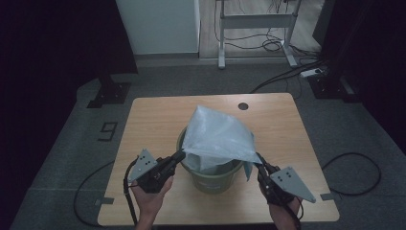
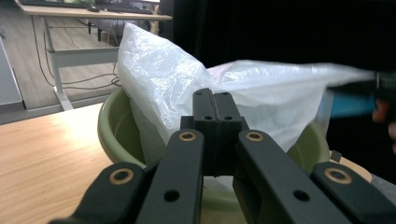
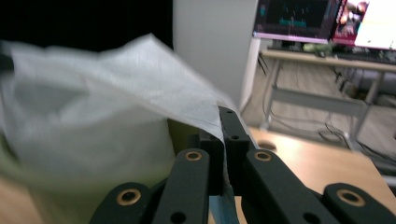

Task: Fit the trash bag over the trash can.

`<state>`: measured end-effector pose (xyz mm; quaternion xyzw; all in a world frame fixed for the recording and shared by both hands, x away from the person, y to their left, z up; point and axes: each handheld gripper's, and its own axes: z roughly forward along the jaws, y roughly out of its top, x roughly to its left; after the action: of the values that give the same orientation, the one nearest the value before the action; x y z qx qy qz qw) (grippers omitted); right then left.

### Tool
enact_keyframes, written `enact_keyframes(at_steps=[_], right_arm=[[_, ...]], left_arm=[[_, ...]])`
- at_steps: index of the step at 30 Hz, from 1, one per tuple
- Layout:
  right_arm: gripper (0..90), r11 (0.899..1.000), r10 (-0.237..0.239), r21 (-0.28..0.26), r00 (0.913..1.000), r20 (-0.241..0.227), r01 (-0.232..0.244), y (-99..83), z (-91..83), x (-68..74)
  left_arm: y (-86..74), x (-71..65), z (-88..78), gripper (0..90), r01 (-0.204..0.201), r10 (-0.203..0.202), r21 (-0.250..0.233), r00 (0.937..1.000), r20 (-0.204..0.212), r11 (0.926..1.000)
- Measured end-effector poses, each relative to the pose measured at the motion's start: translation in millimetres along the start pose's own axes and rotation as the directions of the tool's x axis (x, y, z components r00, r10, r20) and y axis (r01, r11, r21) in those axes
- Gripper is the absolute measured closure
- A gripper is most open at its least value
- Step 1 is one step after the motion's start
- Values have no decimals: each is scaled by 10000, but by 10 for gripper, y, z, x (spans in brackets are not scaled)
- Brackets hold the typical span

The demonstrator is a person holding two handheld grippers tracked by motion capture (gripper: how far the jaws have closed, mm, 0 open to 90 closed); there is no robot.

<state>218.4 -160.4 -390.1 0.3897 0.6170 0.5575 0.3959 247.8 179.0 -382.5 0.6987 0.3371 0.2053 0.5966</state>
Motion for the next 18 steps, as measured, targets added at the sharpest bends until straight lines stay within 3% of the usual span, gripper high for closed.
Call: enact_keyframes(at_steps=[4, 6, 7, 8, 13, 18], right_arm=[[888, 9975, -154, -692, 9990, -411, 125, 238, 83, 32], [888, 9960, -324, -846, 9975, -626, 271, 334, 131, 85], [888, 9948, -507, -926, 9951, -852, 428, 408, 177, 154], [888, 9948, -507, -926, 9951, -852, 428, 408, 177, 154], [888, 9932, -929, -822, 9858, -1401, 820, 480, 294, 327], [888, 9950, -818, -704, 9823, -1682, 708, 484, 360, 374]], left_arm=[[-20, 29, -61, 897, -88, 88, 32, 9998, 168, 10000], [-4, 19, -86, 778, -155, 155, 13, 9997, 178, 9999], [9, 5, -97, 653, -226, 226, -17, 9995, 212, 9997], [26, -16, -106, 653, -347, 347, -7, 9992, 184, 9994], [120, -142, -125, 479, -1089, 1088, -113, 9940, -85, 9940], [162, -194, -50, 396, -1563, 1566, 173, 9876, -139, 9876]])
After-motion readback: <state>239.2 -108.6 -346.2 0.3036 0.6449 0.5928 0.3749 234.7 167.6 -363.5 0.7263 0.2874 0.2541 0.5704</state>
